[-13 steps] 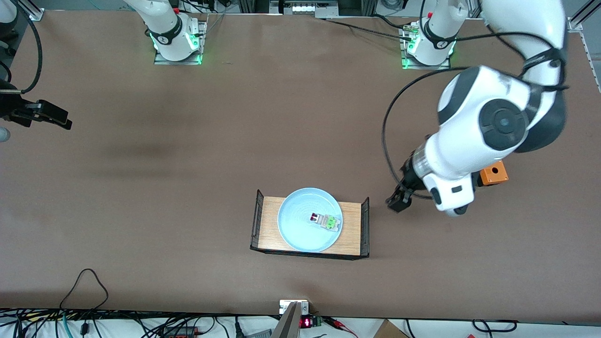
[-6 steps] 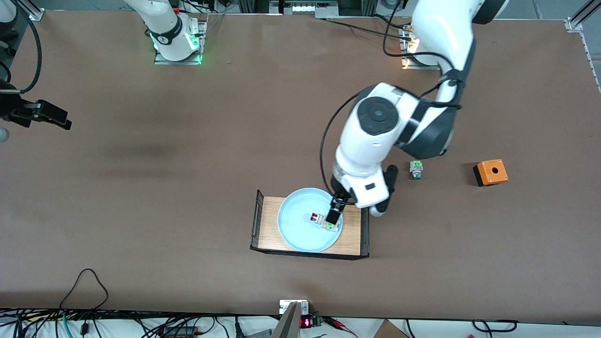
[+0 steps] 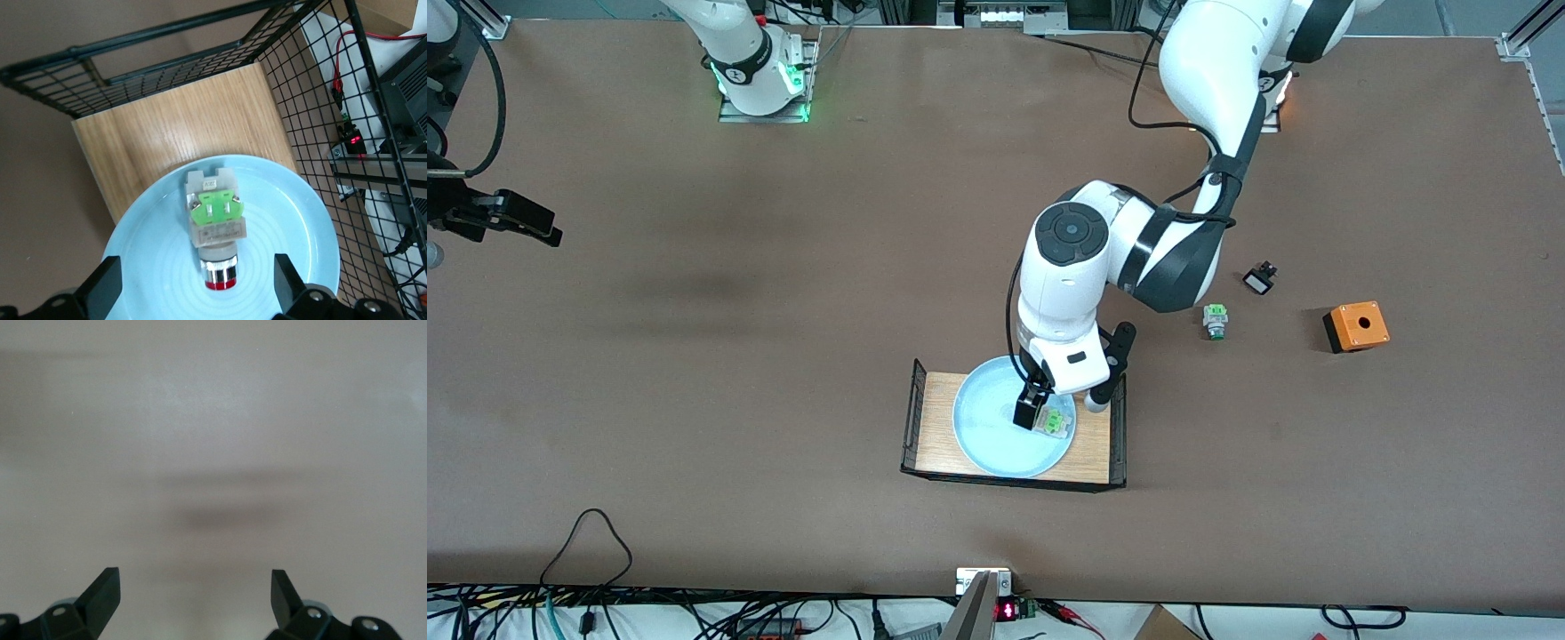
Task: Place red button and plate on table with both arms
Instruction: 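Close the left gripper on the red button switch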
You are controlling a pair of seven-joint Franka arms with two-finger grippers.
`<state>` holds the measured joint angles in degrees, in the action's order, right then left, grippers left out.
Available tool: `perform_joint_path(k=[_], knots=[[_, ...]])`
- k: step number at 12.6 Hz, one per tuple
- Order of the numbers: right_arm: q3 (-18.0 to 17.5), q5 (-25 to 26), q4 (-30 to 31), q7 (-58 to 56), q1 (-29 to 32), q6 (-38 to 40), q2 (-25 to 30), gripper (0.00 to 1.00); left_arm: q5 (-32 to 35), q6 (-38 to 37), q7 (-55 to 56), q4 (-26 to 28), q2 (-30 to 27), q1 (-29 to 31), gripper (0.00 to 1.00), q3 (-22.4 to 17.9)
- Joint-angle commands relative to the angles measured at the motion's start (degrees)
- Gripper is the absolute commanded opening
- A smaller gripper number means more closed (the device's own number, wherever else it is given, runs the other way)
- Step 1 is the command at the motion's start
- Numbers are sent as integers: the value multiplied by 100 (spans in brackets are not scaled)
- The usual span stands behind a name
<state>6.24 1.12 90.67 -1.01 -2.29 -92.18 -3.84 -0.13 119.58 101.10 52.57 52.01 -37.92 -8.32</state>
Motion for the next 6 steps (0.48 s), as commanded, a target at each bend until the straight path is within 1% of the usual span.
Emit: perform_joint_path(k=[1,6], knots=[[9,-50,4,4,-8,-37,41,100,30,232,173,-273,239,-40,100,-161],[9,-50,4,13,-8,-106,-11,100,30,347,173,-300,406,-40,100,-196]])
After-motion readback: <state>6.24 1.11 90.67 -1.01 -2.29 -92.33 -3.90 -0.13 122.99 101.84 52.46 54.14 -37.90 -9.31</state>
